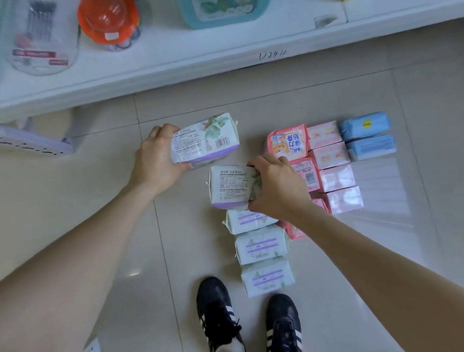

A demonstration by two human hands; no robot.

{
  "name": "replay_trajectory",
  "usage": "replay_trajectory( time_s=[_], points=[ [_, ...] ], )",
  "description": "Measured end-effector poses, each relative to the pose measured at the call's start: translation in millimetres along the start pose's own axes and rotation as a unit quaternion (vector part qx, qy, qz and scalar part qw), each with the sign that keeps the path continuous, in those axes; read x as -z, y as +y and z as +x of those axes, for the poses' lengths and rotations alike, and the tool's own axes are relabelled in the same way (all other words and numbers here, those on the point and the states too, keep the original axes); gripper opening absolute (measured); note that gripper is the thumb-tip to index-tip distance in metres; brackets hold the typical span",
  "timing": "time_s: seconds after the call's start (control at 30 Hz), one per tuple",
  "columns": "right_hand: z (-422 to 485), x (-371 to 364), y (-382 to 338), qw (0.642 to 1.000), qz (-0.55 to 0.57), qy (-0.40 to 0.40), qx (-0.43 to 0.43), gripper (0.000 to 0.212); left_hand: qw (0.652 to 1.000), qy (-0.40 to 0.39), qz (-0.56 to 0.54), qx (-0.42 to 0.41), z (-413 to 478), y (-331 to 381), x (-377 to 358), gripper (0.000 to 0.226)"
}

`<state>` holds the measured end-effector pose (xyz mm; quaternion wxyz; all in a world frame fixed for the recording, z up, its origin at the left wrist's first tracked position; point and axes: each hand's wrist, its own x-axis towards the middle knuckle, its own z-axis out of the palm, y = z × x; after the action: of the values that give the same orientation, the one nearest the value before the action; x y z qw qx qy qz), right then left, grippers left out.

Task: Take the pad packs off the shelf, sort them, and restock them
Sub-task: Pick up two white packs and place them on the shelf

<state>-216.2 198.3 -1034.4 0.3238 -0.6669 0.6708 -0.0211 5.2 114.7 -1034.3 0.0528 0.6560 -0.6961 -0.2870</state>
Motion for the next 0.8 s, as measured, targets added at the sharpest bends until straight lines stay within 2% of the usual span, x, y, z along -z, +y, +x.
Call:
replay_trajectory(
  time_s=[0.2,0.4,0.8],
  points=[
    [-56,88,-43,1.000,0.007,-0.023,0.006,0.063,1.000,-0.014,0.002,-0.014,-54,56,86,0.065],
    [-121,191,-98,0.999,0.030,-0.037,0.016,0.065,1.000,-0.012,0.006,-0.026,-115,118,202,0.067],
    [-214,416,-231,0.989,0.053,0.012,0.135,0.064,0.995,0.067,0.049,-0.062,-210,222,478,0.070]
  ],
)
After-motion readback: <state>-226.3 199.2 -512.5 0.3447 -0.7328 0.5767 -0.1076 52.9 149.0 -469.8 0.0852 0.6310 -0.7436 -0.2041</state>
